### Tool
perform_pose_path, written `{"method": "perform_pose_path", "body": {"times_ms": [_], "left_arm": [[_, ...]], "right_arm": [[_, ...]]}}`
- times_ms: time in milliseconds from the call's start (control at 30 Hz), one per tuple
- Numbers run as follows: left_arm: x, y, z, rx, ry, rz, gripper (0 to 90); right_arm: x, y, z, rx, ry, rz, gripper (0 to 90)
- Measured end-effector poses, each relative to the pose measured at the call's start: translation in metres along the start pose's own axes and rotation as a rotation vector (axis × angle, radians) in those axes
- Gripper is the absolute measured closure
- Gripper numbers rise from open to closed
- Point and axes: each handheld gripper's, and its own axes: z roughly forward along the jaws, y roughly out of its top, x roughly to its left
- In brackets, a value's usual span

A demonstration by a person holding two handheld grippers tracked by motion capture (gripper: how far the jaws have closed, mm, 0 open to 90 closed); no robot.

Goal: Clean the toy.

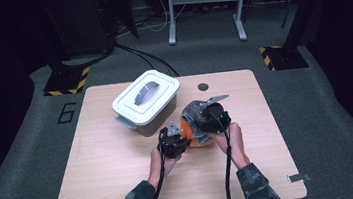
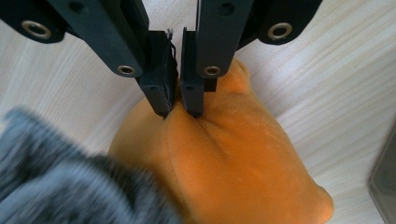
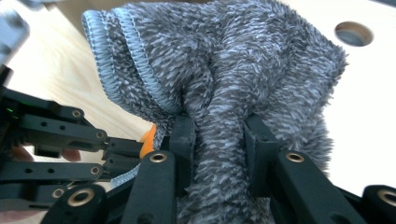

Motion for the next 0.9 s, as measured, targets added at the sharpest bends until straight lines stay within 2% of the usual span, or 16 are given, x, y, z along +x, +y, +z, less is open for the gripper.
{"method": "perform_pose_path", "body": {"times_ms": [100, 267, 467, 533, 800, 900], "left_arm": [[0.000, 0.000, 0.000, -0.005, 0.006, 0.003, 84.7], [0.000, 0.002, 0.000, -0.003, 0.005, 0.012, 84.7], [0.000, 0.001, 0.001, -0.003, -0.001, 0.004, 84.7], [0.000, 0.001, 0.001, -0.001, -0.001, 0.010, 84.6], [0.000, 0.001, 0.001, 0.005, 0.001, 0.011, 84.5], [0.000, 0.001, 0.001, 0.004, 0.000, 0.011, 84.5]], "right_arm": [[0.003, -0.001, 0.008, 0.022, -0.023, -0.011, 69.3], [0.000, -0.002, 0.006, 0.031, -0.057, -0.028, 69.5], [-0.013, -0.010, 0.002, 0.036, -0.097, 0.008, 69.5], [-0.019, -0.013, 0.001, 0.035, -0.089, 0.027, 69.4], [-0.034, -0.022, -0.001, 0.051, -0.123, 0.056, 69.4], [-0.040, -0.027, -0.001, 0.057, -0.129, 0.081, 69.4]]}}
